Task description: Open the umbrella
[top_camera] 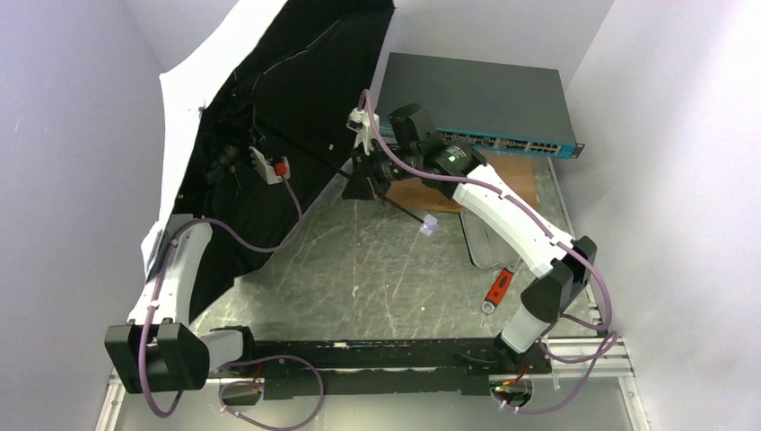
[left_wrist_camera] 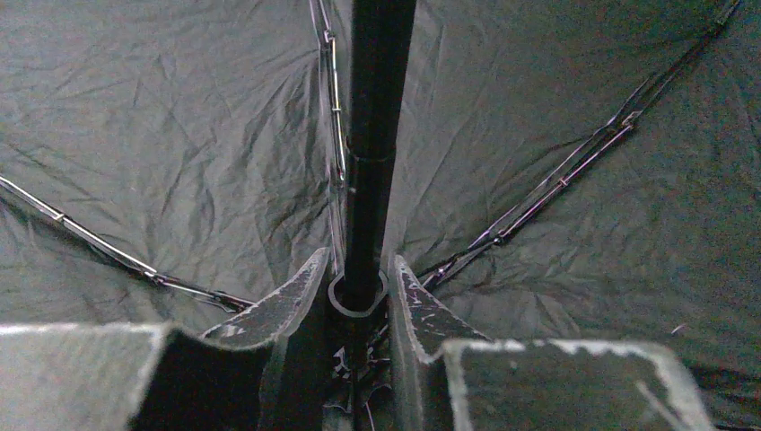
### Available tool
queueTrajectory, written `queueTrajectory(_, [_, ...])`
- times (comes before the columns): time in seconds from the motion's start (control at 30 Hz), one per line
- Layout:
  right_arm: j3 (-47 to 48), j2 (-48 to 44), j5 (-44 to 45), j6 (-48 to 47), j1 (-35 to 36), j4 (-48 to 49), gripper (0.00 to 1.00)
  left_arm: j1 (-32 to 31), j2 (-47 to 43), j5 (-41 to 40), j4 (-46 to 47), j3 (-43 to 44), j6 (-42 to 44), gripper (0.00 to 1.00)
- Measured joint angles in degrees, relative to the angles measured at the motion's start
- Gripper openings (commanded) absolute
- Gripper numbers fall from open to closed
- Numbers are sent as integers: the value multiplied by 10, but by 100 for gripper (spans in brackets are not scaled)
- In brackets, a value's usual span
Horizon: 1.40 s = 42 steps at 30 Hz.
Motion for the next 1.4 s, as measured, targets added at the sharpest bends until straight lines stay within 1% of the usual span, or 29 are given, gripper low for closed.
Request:
queueTrajectory(0.2, [-24,-26,25,-14,-2,34,0,4,36,36,0,54,17,0])
queueTrajectory(0.53, [-50,-26,59,-14,-9,81,0,6,114,37,1,118,28,0])
queueTrajectory(0.9, [-55,-26,76,-13,-13,109,0,6,179,-27,-5,188,32,0])
queueTrajectory(1.17, [-63,-28,85,-14,-14,121,0,6,233,-77,-43,259,32,0])
queueTrajectory(1.4, [-93,-51,100,-36,-17,129,0,7,276,-77,-77,323,45,0])
